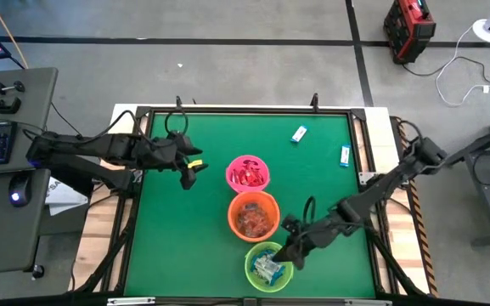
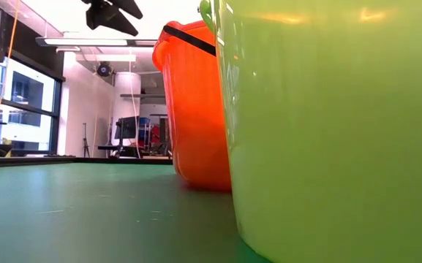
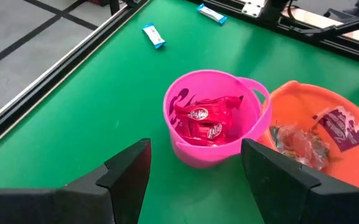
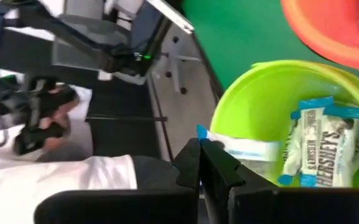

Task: Sort candy by brand, put in halloween buckets
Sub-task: Put the white chocolate into the green bucket

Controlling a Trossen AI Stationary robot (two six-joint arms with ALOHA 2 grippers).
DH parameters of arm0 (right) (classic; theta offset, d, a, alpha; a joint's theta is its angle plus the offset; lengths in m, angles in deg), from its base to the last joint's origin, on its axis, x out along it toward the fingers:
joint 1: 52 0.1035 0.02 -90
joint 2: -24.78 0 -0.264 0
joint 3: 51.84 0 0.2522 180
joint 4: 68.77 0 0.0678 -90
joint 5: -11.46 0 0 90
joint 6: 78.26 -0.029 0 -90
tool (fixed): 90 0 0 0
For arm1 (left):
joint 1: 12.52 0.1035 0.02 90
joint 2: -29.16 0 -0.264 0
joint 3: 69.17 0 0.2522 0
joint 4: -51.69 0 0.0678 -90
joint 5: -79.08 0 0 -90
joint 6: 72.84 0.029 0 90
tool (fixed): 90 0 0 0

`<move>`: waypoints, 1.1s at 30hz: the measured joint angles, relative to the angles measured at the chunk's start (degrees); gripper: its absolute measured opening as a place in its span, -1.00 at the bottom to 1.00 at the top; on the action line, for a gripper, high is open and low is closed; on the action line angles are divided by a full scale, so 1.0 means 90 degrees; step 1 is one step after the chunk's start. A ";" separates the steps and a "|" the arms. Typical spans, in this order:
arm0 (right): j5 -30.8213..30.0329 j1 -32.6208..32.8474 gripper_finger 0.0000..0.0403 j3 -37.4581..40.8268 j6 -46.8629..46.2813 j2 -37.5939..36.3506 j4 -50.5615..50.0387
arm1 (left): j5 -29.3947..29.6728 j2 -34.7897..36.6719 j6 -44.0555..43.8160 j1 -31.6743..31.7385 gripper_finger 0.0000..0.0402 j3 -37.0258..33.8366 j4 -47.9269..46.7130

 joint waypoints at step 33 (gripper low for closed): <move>0.0693 -0.0403 0.02 -0.2937 0.1493 0.1119 -0.4430 | 0.0190 0.0000 0.0053 -0.0044 0.19 -0.0005 -0.0115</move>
